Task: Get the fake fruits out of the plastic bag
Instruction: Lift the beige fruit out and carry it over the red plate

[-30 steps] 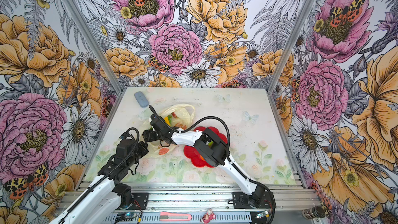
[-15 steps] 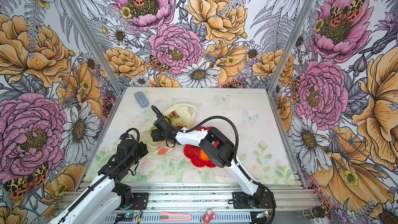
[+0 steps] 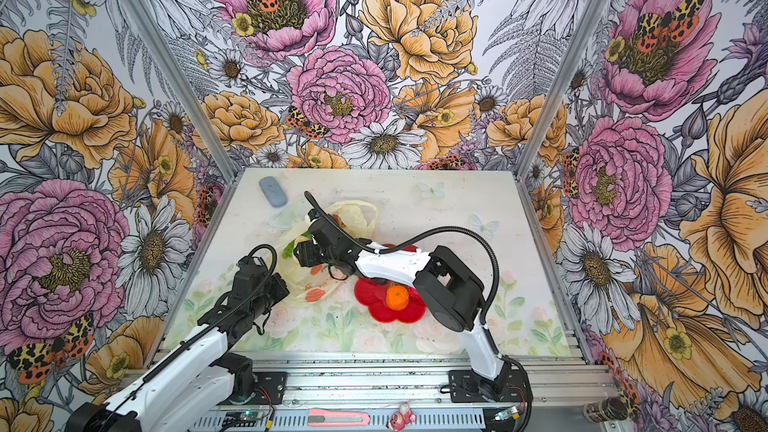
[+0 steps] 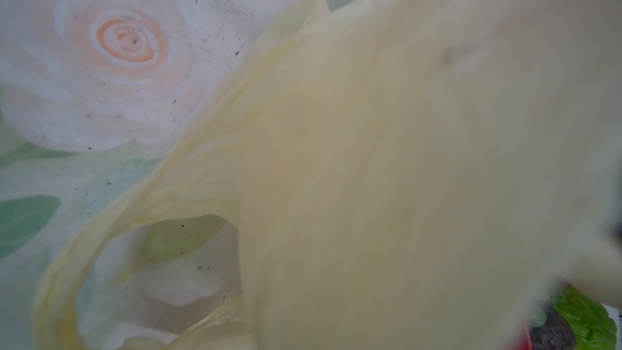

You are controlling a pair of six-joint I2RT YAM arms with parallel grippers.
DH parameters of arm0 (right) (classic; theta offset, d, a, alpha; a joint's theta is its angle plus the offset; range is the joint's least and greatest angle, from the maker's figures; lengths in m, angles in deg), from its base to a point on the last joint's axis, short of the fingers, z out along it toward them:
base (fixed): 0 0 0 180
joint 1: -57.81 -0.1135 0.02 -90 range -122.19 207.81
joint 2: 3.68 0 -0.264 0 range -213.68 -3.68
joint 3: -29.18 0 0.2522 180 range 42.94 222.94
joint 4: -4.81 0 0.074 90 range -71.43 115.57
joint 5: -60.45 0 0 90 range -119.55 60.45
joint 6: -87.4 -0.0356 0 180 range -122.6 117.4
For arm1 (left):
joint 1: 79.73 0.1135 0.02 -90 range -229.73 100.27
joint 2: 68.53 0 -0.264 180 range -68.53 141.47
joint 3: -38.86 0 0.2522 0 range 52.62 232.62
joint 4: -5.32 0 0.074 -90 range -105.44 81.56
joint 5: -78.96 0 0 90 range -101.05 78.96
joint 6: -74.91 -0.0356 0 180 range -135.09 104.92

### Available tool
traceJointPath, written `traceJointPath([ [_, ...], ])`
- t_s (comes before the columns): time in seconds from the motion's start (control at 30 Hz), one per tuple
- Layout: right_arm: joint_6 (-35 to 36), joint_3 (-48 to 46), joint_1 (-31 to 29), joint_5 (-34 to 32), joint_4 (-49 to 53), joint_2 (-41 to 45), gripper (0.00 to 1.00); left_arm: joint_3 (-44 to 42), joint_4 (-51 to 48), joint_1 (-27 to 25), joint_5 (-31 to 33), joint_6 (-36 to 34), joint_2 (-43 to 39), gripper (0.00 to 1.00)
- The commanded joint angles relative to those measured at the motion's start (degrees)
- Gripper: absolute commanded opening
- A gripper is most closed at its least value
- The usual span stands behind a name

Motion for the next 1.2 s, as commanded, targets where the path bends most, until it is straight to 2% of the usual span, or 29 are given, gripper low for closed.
traceJointPath([
  [0.0, 1.36, -3.37, 0.58, 1.63, -2.38, 4.99, 0.63, 1.66, 2.65, 0.75, -0.89, -1.40, 0.19, 0.00],
  [0.17, 5.50, -11.00, 0.94, -1.91, -2.33, 13.40, 0.63, 1.22, 2.56, 0.82, -0.88, -1.42, -0.91, 0.00],
  [0.47, 16.30, -28.18, -0.03, -16.49, -2.14, 29.55, 0.62, 1.08, 2.98, 1.05, -1.10, -1.47, -1.23, 0.00],
  [0.6, 18.29, -35.71, -0.75, -20.88, -3.36, 35.57, 0.62, 1.05, 3.18, 1.07, -1.23, -1.37, -0.95, 0.00],
  [0.97, 21.84, -48.61, -6.51, -26.90, -7.41, 42.01, 0.62, 1.51, 2.47, 1.08, -1.17, -1.53, -1.12, 0.00],
  [1.17, 20.61, -53.77, -10.62, -32.24, -10.21, 44.69, 0.62, 1.75, 2.04, 1.09, -1.41, -1.54, -1.03, 0.00],
])
